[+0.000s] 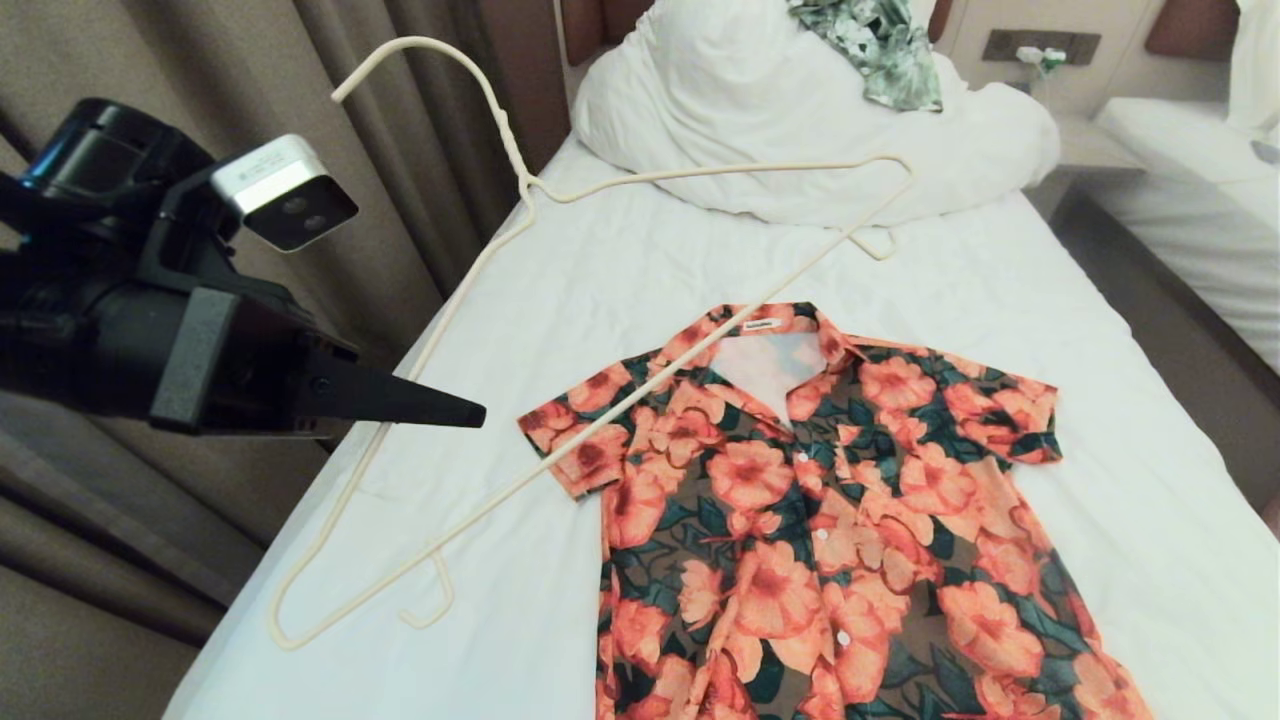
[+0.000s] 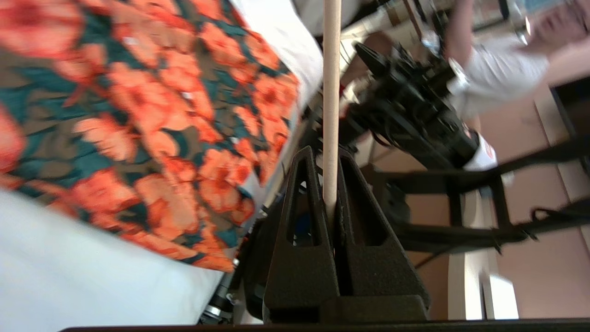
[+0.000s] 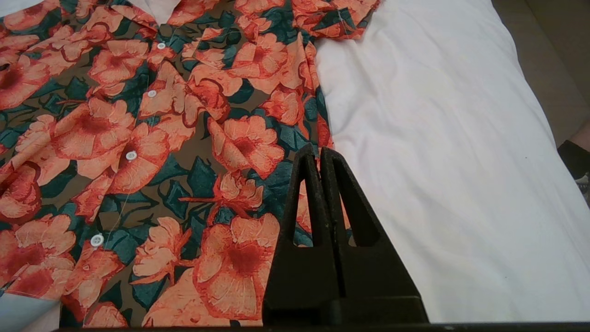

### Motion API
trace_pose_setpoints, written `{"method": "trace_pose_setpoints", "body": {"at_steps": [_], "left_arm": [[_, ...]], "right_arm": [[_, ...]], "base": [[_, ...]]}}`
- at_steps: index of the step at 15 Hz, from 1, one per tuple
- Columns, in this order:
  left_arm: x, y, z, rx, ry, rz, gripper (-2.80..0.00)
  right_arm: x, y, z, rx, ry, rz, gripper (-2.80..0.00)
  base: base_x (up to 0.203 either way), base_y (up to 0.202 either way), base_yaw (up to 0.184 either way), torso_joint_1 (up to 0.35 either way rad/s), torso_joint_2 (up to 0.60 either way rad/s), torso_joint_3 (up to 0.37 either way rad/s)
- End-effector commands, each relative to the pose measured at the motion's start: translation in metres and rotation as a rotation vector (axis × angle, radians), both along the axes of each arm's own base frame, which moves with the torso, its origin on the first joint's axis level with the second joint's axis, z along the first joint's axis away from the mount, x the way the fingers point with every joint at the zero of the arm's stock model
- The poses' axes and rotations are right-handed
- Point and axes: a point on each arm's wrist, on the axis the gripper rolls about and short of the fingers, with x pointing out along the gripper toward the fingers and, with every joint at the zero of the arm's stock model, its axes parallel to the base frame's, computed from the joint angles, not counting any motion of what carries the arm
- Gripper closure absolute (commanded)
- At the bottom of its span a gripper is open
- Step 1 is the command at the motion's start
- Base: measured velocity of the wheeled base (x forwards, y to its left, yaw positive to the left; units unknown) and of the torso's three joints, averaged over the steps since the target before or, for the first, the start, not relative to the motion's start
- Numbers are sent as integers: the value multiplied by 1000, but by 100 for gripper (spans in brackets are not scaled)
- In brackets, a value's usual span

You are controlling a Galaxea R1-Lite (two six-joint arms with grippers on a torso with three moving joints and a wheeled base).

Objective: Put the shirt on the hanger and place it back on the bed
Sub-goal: Lift the shirt and hanger

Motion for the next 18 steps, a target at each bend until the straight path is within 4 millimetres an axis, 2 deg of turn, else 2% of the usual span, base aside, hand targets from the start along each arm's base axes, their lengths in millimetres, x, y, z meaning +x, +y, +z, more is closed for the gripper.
{"method": "trace_pose_setpoints", "body": {"at_steps": [1,7,9,11,13,16,18], "left_arm": [[-7,-8,2,1,-10,-43,0],[-19,-38,-2,186,-116,-30,0],[-27,-36,0,213,-151,-8,0],[-28,-34,1,207,-176,5,0],[-29,-34,-3,226,-196,14,0],[-27,-36,-3,248,-226,40,0],[-27,-35,-3,247,-228,43,0]], "right_arm": [[0,0,0,0,1,0,0],[0,0,0,3,0,-5,0],[-3,0,8,4,-16,-3,0],[-7,0,31,5,-27,0,0],[-4,0,64,9,28,0,0],[20,0,108,35,116,-6,0],[46,0,134,73,186,-16,0]], "base": [[0,0,0,0,0,0],[0,0,0,0,0,0],[0,0,0,0,0,0],[0,0,0,0,0,0],[0,0,0,0,0,0],[0,0,0,0,0,0],[0,0,0,0,0,0]]}}
